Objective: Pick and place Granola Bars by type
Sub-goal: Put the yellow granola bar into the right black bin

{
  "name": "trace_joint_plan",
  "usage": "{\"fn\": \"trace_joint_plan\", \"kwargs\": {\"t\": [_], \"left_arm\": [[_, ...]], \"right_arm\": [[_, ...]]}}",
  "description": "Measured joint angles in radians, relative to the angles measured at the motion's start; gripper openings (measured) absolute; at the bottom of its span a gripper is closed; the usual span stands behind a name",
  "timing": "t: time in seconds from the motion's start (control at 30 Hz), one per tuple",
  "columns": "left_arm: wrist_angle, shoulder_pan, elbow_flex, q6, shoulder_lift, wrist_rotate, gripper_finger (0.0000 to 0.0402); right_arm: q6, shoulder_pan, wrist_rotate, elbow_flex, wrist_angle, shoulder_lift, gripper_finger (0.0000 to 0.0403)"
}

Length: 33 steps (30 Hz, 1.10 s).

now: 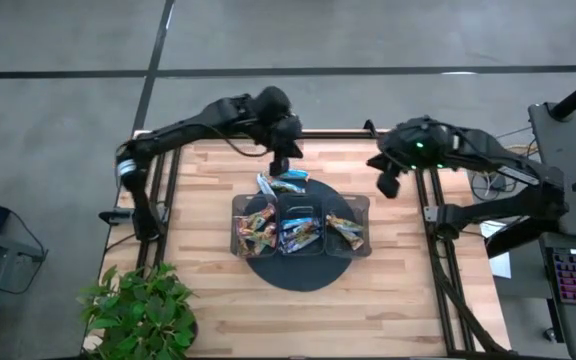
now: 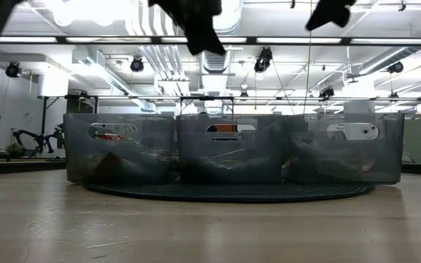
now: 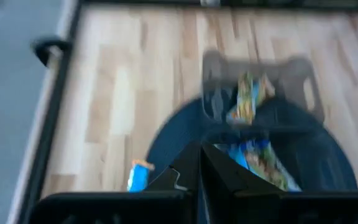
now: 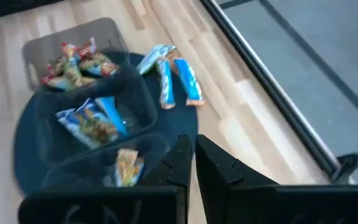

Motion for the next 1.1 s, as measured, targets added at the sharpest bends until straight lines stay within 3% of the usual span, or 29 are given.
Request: {"fn": "trace_joint_plan", "kwargs": {"t": [0.17, 0.3, 0.47, 0.6, 0.83, 1.1], "left_arm": [[0.146, 0.007, -0.210, -0.080, -0.199, -0.002, 0.0000], [0.239, 0.006, -0.369, -0.149, -0.348, -0.008, 0.0000], [0.329, 0.006, -0.507, -0.190, -0.495, -0.046, 0.0000], [0.332, 0.008, -0.545, -0.191, -0.562, -0.133, 0.0000], [0.331, 0.011, -0.544, -0.214, -0.595, -0.135, 0.0000], [0.308, 0.011, -0.544, -0.225, -0.604, -0.136, 0.0000]], "right_arm": [[-0.055, -0.098, -0.036, 0.022, 0.092, 0.077, 0.0013], [-0.086, -0.206, -0.183, 0.066, 0.117, 0.144, 0.0020], [-0.120, -0.297, -0.318, 0.140, 0.138, 0.254, 0.0065], [-0.163, -0.316, -0.354, 0.230, 0.131, 0.380, 0.0121], [-0.219, -0.325, -0.454, 0.458, 0.017, 0.636, 0.0210], [-0.370, -0.325, -0.483, 0.668, -0.046, 0.844, 0.0252]]}}
